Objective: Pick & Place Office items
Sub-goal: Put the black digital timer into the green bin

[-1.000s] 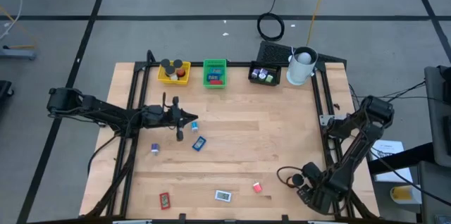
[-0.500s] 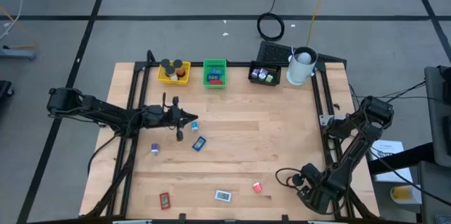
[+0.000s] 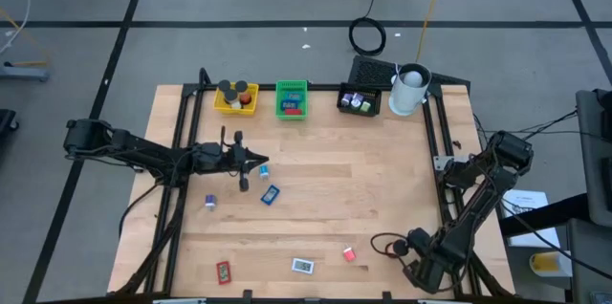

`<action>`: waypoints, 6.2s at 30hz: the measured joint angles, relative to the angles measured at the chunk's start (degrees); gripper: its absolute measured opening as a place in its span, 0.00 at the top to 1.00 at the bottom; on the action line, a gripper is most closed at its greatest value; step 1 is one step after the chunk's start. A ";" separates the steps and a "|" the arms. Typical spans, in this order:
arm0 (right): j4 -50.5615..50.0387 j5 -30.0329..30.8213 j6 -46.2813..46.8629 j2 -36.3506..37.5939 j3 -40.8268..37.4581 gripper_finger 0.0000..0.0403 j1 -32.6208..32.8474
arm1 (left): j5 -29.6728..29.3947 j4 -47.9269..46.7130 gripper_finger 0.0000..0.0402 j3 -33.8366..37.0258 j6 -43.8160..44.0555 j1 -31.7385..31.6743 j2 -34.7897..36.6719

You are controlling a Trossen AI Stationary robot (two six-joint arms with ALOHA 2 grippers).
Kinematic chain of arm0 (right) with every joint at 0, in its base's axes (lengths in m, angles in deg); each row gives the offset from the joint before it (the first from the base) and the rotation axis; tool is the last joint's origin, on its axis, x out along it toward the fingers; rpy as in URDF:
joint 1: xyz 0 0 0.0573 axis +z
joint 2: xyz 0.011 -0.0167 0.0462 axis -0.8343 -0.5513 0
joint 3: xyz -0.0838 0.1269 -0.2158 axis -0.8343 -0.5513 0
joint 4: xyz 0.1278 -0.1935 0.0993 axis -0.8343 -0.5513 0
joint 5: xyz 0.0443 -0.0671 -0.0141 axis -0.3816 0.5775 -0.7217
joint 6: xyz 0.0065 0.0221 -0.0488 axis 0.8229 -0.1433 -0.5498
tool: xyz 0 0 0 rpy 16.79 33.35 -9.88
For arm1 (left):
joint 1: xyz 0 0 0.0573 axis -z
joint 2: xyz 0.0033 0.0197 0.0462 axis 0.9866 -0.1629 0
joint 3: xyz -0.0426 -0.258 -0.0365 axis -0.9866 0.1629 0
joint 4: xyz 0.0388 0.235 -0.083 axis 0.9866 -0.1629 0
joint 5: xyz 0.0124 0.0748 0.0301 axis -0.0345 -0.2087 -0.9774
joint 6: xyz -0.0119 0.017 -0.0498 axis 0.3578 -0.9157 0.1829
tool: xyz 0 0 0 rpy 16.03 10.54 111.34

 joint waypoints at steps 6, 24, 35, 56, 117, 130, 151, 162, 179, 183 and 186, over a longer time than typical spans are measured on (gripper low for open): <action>-0.16 1.39 0.65 0.04 -1.51 0.34 0.02 | 0.00 -0.18 0.94 0.00 0.02 0.01 0.00; 6.74 1.87 0.59 0.10 -7.37 0.39 0.26 | 0.02 -1.22 0.94 -0.02 0.24 0.01 0.00; 9.31 1.65 -0.26 0.24 -9.97 0.54 0.26 | 0.01 -1.23 0.94 -0.02 0.24 0.00 0.00; -7.22 4.09 -7.22 5.24 -10.20 0.63 -2.69 | 0.01 -1.41 0.94 -0.04 0.04 0.01 0.01; 23.61 32.71 -109.64 -13.76 13.58 0.37 -67.40 | 0.04 -1.62 0.94 -0.02 0.07 0.21 0.02; 52.20 29.30 -104.22 -10.17 -7.46 0.34 -67.31 | 0.04 -1.97 0.94 0.04 -0.20 0.06 0.02; 56.55 28.07 -104.48 -13.93 -7.96 0.63 -67.45 | 1.75 10.55 0.94 6.23 2.45 -6.18 -0.02; 51.15 28.90 -104.52 -9.45 -5.92 0.61 -67.47 | 0.94 10.33 0.94 6.23 1.20 -6.80 0.07; 40.08 27.48 -117.72 -12.19 21.83 0.63 -78.33 | 1.77 9.59 0.94 6.19 1.38 -7.72 0.02; 32.67 20.41 -120.27 -20.72 33.64 0.62 -83.31 | 1.99 9.35 0.94 6.20 1.42 -7.72 0.00; 27.72 19.06 -123.03 -26.68 41.03 0.62 -85.27 | 2.02 9.38 0.94 6.21 1.28 -7.70 0.00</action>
